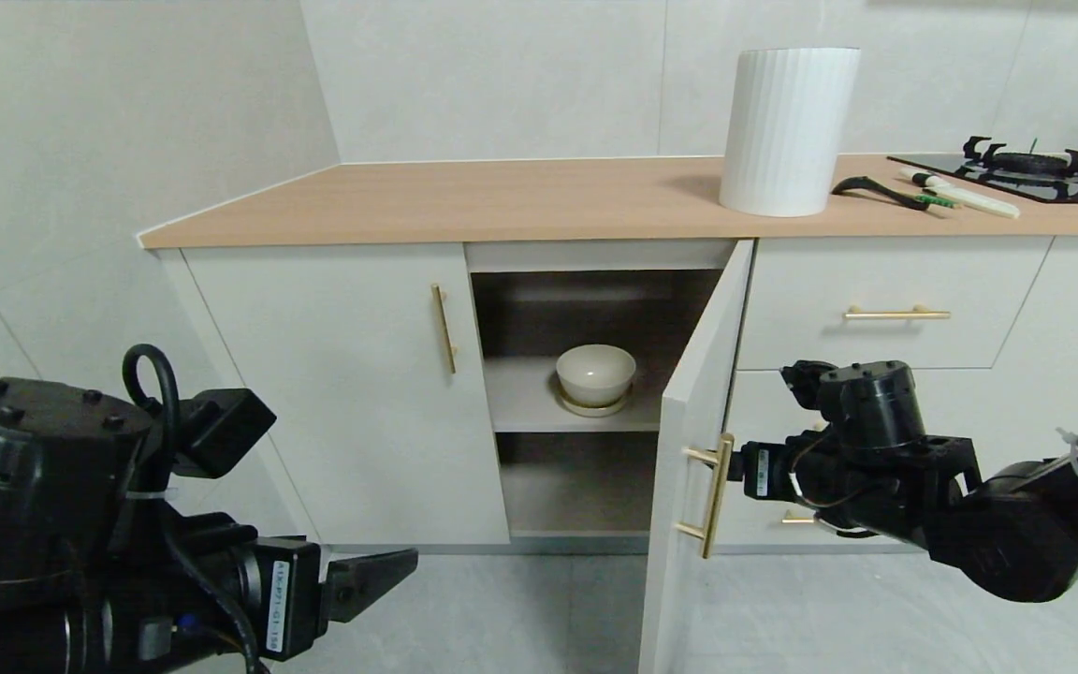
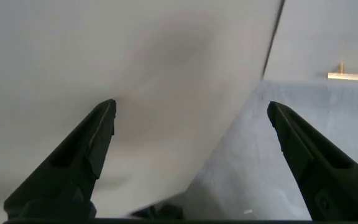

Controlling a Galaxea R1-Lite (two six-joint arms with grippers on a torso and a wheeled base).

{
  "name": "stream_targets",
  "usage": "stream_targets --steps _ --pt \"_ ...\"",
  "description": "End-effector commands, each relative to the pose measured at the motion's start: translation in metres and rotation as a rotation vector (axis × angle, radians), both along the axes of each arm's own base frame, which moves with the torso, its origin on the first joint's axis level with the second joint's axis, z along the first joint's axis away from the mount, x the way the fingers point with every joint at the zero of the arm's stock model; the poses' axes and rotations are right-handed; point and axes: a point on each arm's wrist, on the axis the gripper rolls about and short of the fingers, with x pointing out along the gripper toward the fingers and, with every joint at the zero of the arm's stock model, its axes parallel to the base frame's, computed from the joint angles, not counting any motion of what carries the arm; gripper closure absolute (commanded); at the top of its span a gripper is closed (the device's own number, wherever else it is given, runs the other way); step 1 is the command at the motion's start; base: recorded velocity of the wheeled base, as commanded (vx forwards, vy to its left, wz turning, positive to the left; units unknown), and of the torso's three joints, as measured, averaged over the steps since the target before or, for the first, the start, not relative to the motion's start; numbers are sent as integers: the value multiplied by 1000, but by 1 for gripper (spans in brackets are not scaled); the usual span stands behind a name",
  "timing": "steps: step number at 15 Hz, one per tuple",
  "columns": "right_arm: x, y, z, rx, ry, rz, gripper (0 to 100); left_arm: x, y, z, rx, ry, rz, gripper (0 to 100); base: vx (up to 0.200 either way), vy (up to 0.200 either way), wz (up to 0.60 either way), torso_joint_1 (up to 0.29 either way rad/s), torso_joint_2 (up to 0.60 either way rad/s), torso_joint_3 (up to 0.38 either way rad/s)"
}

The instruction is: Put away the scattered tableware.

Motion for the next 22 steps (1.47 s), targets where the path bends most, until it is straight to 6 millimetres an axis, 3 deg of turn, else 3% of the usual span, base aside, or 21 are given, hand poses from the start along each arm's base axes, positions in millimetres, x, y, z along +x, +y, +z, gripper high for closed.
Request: stream_targets --steps 1,8,16,22 --pt "13 8 -15 -8 22 2 0 0 0 -1 4 4 1 0 0 0 0 0 0 0" --pt "40 21 -15 101 -57 -54 0 4 -3 -6 19 27 1 0 0 0 0 0 0 0" --pt "55 28 -22 178 -51 -109 0 4 -3 -6 18 25 1 0 0 0 0 0 0 0" --pt "63 32 -25 209 -56 -160 0 5 -3 -6 17 28 0 0 200 0 0 6 2 5"
